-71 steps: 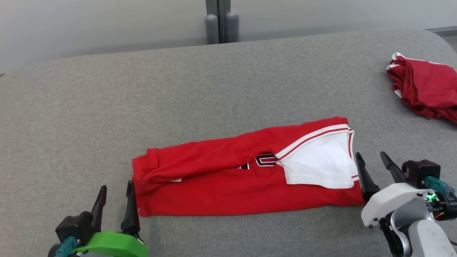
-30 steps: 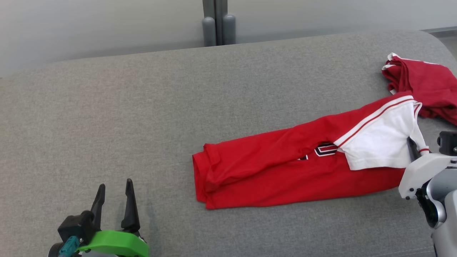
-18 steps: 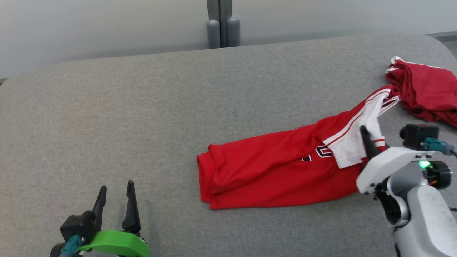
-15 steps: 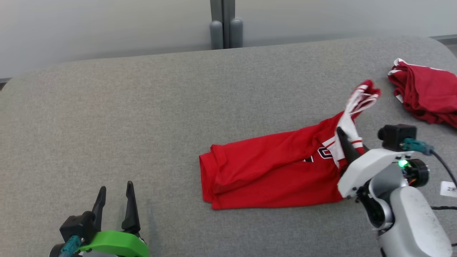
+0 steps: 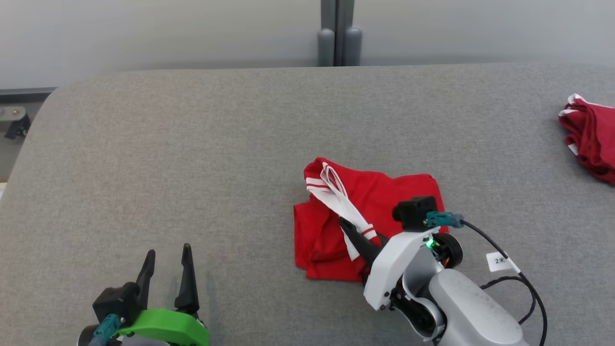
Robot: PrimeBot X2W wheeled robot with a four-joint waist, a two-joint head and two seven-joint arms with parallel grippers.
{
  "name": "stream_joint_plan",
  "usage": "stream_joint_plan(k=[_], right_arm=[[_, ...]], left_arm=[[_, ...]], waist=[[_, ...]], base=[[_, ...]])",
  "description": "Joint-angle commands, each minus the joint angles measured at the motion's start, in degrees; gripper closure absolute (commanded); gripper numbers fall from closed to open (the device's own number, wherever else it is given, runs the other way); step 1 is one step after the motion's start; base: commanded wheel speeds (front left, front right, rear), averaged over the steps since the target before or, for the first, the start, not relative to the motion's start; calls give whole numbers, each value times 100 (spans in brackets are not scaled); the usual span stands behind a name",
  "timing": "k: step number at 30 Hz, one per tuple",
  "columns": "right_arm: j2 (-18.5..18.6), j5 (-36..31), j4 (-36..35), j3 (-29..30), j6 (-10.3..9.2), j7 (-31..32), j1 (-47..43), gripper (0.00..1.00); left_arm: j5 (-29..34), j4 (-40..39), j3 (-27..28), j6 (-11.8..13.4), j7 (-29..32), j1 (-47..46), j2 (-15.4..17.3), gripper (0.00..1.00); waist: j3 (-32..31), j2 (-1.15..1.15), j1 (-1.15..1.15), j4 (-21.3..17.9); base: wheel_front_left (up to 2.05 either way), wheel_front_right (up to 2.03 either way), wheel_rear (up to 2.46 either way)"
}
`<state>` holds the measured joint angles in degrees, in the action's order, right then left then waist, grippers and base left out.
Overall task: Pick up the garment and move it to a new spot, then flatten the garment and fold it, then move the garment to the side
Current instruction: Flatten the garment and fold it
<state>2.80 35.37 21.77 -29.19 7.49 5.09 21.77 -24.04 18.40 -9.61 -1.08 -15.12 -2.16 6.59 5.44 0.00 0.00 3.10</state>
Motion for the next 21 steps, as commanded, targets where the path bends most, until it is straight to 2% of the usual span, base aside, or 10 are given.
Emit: stream_joint_plan(k=[1,5,6,8,13,17,21], right_arm=[[17,-1,178,-135,-1,-123,137,100],[21,265,722,-443,-1,-348,344,100],[18,342,822,-512,-1,-395,384,92],[18,496,994,-704,-1,-535,495,0],[26,923,1115,-1097,-1,-861,710,0],[22,985,1197,-1182,-1,-1177,893,0],[24,463,1454,-873,-1,-1650,1148,0]], left_arm=[[52,12,-7,-31,-1,-98,1,0],[64,63,-26,-45,-1,-71,-21,0],[67,75,-24,-43,-1,-65,-25,0],[73,100,-17,-51,0,-50,-35,0],[96,118,17,-32,0,54,-64,0],[139,112,-24,-74,0,82,-94,0],[179,43,-71,-98,0,55,-135,0]], waist=[[-13,0,0,166],[-21,0,0,300],[-25,0,0,321],[-34,0,0,353],[-81,0,0,292],[-129,0,0,171],[-182,0,0,0]], base=[[0,0,0],[0,0,0],[0,0,0],[0,0,0],[0,0,0],[0,0,0],[0,0,0]])
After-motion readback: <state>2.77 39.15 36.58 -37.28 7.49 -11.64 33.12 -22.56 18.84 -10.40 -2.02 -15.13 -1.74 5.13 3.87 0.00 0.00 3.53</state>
